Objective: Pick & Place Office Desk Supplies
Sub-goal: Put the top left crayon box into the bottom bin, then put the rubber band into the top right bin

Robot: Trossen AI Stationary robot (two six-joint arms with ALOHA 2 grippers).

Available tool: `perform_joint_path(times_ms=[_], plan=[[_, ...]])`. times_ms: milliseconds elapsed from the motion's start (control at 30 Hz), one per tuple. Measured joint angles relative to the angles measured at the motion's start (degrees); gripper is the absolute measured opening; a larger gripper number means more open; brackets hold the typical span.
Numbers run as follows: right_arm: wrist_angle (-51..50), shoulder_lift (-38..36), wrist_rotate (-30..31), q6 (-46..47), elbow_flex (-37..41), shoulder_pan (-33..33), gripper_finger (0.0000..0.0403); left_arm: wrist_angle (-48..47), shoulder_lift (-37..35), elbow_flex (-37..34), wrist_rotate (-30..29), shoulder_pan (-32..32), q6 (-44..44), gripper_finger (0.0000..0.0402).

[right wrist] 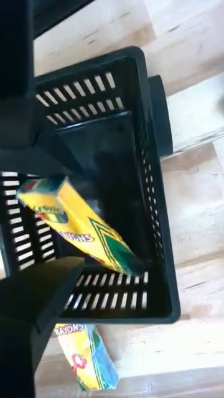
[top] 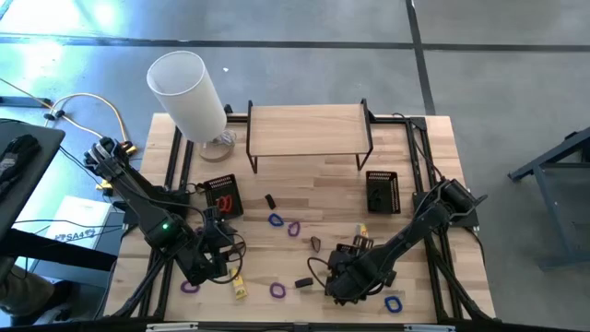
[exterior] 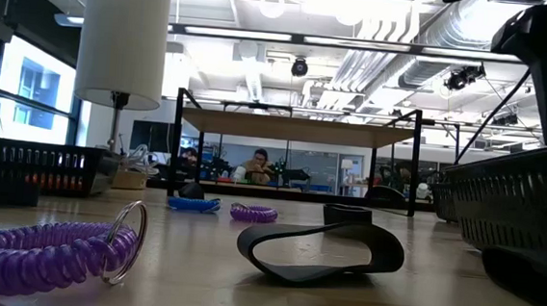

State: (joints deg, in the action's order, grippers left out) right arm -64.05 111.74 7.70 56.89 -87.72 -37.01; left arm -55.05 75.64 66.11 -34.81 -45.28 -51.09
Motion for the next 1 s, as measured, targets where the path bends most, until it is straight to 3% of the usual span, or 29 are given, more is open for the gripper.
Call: perform_joint_path(times_ms=[133, 433, 767, 867, 1000], plan=[[1.96, 0.00, -2.22, 0.04, 0.00, 0.00, 0.0235, -0.02, 0.00, 0.00, 0.02, -0.02, -0.28, 0.0230], [3.01, -0.63, -5.70, -0.14, 0.02, -0.11, 0.0238, 0.00, 0.00, 0.00, 0.46, -0.06, -1.77, 0.0230], [2.81, -8.52, -6.27, 2.34, 0.02, -1.40, 0.0238, 0.66, 1.51, 0.00, 0.44, -0.99, -3.30, 0.0230], [0.01, -10.96, -6.17, 5.85, 0.02, -3.42, 0.0238, 1.37, 2.95, 0.00, 0.51, -1.14, -3.39, 0.0230], [-11.13, -12.63, -3.78, 17.55, 0.02, -7.47, 0.0238, 3.28, 5.06, 0.00, 1.40, -1.16, -3.16, 0.0230]])
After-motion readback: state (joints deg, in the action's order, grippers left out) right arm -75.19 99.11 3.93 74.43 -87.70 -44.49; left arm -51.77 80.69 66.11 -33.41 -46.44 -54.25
